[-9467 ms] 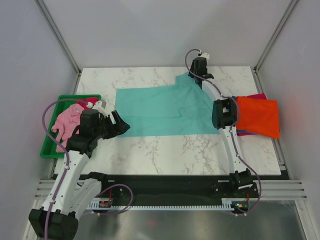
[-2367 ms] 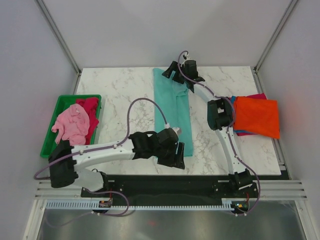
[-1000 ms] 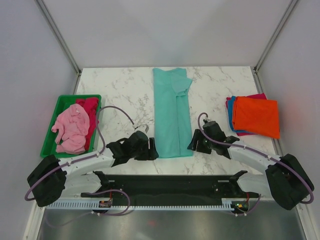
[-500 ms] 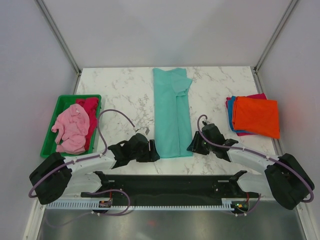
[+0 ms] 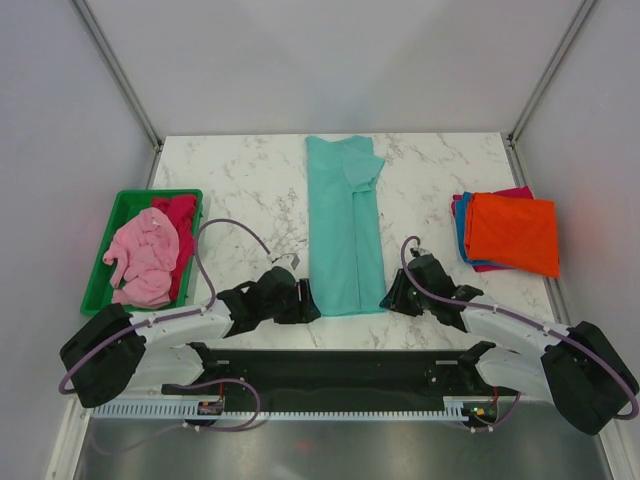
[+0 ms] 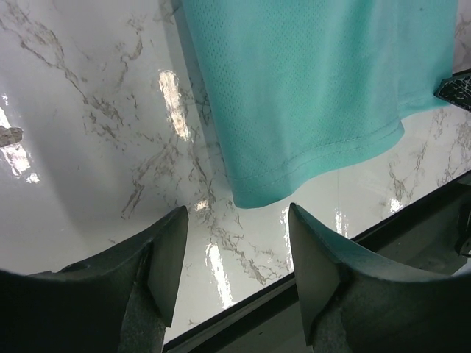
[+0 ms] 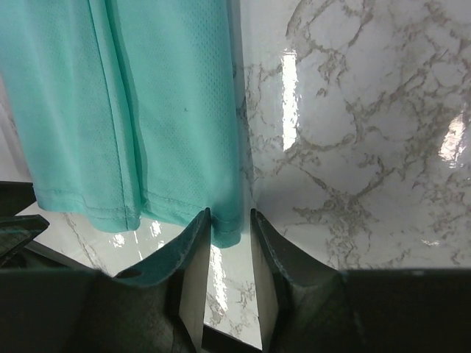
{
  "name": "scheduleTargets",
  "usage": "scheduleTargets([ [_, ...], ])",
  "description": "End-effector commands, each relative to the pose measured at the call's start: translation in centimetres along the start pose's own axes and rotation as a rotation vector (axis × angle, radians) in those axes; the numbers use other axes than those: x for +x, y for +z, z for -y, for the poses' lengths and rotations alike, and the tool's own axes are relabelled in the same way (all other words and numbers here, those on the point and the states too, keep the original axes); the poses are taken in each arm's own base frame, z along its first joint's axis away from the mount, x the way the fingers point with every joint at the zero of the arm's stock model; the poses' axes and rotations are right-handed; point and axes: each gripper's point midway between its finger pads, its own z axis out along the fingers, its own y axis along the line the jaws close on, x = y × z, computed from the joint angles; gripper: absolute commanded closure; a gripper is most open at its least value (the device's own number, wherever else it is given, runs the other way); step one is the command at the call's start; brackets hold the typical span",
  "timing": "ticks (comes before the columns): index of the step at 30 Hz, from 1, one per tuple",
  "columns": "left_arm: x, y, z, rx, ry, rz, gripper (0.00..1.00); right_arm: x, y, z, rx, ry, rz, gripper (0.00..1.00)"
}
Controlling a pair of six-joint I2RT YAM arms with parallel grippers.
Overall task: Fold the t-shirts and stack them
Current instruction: Fold the tshirt
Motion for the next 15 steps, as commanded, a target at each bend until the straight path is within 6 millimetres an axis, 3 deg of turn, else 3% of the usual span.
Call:
scheduleTargets([
  [1, -1.1, 0.3, 0.7, 0.023, -0.025, 0.048, 0.35, 2.6, 0.2, 3.1, 0.100, -0.001, -0.070, 0.64],
  [9, -1.0, 0.9, 0.5, 0.002, -0.026, 0.035, 0.33, 2.8, 0.8, 3.1, 0.094, -0.002, -0.077, 0.75],
  [15, -1.1, 1.6, 0.7, 0.012, -0.039, 0.046, 0.41, 2.9, 0.9, 3.2, 0.093, -0.007, -0.080, 0.84],
])
